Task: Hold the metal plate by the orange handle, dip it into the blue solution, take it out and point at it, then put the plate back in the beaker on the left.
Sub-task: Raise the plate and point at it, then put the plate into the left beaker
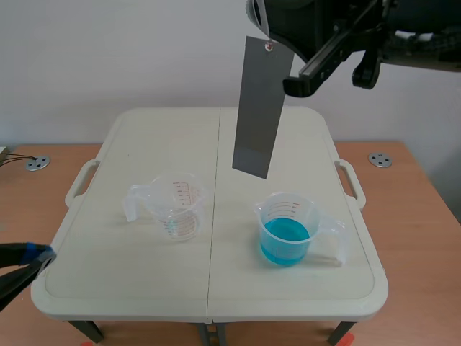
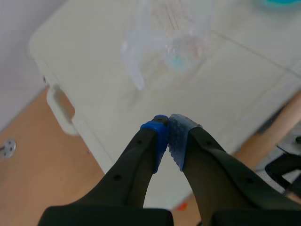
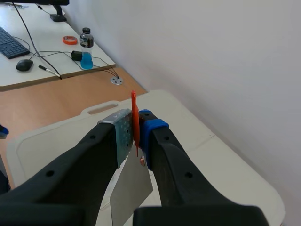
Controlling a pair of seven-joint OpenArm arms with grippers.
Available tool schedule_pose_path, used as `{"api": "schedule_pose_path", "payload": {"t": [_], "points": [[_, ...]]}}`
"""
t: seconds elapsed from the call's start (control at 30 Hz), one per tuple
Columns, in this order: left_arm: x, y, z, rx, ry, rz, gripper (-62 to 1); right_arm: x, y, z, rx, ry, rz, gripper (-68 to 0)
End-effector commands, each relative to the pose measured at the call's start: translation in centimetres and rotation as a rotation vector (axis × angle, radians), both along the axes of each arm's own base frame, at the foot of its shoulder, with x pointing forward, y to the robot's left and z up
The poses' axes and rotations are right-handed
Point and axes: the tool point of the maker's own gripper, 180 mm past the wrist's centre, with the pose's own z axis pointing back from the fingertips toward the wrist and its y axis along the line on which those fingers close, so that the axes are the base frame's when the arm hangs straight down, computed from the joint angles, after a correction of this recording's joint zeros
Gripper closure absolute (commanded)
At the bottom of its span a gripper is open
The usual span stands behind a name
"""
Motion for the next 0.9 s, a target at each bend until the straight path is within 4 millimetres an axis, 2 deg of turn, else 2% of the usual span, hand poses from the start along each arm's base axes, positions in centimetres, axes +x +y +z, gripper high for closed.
{"api": "schedule_pose_path", "payload": {"t": [0.0, 0.23, 0.43, 0.6, 0.87], "points": [[-0.9, 0.2, -0.1, -0.011, 0.011, 0.01, -1.8, -0.3, 0.6, 1.4, 0.01, -0.051, 0.032, -1.1], [-6.9, 1.3, -2.9, 0.015, 0.188, 0.032, -1.8, -0.8, 2.9, 2.4, 0.0, -0.088, 0.11, -1.1], [-10.6, 1.1, -3.9, 0.001, 0.283, 0.026, -1.8, -0.4, 4.8, 2.6, 0.03, -0.069, 0.152, -1.1], [-12.0, 1.1, -4.2, -0.002, 0.322, 0.03, -1.8, 0.1, 6.7, 2.0, 0.04, -0.033, 0.196, -1.1], [-12.4, 1.4, -4.7, 0.015, 0.352, 0.034, -1.8, 1.3, 9.1, 0.9, 0.028, 0.006, 0.23, -1.1]]}}
